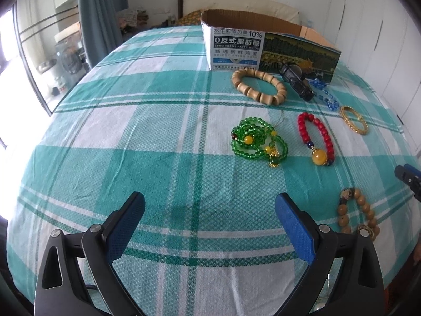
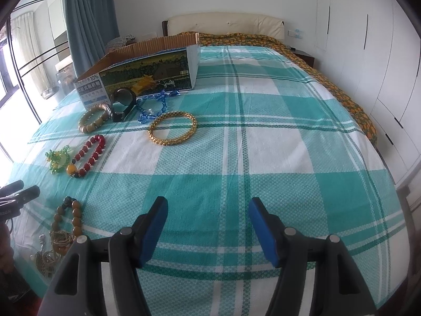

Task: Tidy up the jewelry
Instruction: 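Withdraw both open tools from the box back over the jewelry, then grasp the green bead necklace with left tool while right tool grasps the gold bangle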

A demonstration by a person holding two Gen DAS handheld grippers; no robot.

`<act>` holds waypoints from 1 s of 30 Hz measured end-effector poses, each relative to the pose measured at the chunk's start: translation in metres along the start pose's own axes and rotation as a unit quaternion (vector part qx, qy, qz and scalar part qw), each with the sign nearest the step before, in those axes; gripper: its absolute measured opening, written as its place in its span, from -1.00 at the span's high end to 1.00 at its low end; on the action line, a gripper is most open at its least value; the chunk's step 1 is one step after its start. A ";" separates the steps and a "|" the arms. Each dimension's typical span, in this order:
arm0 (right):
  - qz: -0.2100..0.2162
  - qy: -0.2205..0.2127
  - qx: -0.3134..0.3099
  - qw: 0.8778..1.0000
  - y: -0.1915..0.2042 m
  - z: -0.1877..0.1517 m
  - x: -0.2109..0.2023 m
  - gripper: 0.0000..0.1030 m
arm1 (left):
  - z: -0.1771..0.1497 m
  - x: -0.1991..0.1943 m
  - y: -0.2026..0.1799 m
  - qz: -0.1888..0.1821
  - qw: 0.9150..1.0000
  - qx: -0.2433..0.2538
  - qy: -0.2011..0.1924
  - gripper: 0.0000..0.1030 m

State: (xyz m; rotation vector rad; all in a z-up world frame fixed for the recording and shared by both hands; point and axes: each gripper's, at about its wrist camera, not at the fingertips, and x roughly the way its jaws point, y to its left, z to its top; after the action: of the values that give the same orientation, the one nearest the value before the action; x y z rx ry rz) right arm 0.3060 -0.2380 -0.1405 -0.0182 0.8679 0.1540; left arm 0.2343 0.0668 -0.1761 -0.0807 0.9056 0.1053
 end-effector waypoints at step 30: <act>0.014 -0.019 0.025 0.999 0.000 0.058 0.022 -0.27 | 0.026 0.012 -0.019 -0.010 1.000 0.009 -0.008 -0.93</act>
State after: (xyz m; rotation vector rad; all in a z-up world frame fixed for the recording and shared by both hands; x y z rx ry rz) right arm 0.3638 -0.2311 -0.1197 0.0434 0.8343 0.1582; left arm 0.2642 0.0516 -0.1690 -0.0729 0.8888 0.0793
